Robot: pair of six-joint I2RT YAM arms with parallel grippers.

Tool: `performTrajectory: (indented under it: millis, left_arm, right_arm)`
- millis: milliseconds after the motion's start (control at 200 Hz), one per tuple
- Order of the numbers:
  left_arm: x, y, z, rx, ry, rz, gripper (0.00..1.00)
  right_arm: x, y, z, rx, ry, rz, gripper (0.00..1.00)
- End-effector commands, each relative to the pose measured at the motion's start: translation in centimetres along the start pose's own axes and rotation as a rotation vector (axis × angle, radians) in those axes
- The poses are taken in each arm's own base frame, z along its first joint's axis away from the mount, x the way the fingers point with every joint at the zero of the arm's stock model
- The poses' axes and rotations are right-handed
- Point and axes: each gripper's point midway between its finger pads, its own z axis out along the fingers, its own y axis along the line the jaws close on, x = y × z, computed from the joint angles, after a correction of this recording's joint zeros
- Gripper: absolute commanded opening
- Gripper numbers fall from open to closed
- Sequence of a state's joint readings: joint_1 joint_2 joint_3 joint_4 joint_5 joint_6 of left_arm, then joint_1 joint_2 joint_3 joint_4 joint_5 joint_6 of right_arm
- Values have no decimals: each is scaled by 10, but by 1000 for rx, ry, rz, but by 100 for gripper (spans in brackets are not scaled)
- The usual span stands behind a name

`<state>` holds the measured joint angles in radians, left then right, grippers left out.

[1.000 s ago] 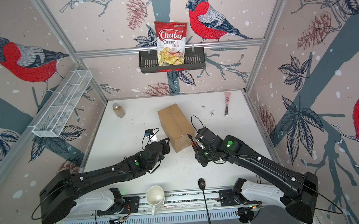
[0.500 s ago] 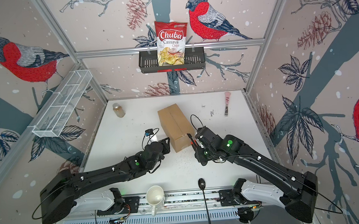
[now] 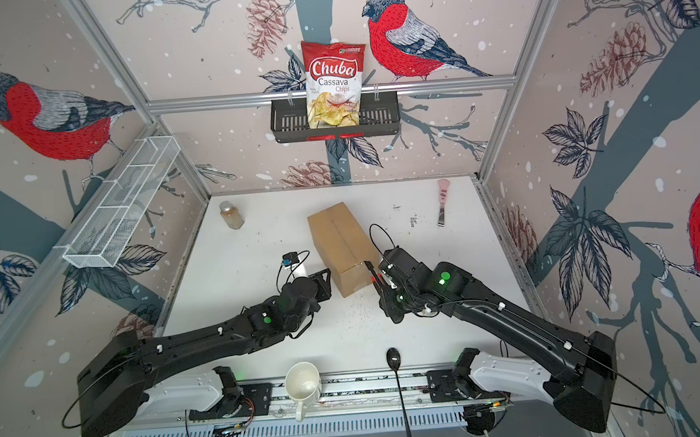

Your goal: Unpack the express box

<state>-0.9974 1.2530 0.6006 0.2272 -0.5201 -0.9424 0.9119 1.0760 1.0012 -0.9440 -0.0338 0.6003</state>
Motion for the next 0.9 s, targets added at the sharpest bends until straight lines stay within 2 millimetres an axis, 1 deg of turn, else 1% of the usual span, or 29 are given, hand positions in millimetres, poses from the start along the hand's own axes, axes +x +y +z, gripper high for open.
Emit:
performTrajectory:
  millis: [0,340,665,896]
  left_arm:
    - [-3,-5,0,20,-11,-10,35]
    - [-2,-5,0,22,-13,-12,35]
    - [-3,-6,0,24,-14,-12,35]
    - [-3,-7,1,27,-12,-12,35]
  right_arm:
    - [-4,2,-2,-7,-19,-6,2]
    - [-1,1,-5,-9,-23,3,1]
    - [3,-1,-1,-2,-10,0,1]
    - [-1,1,-2,-9,-23,-2,1]
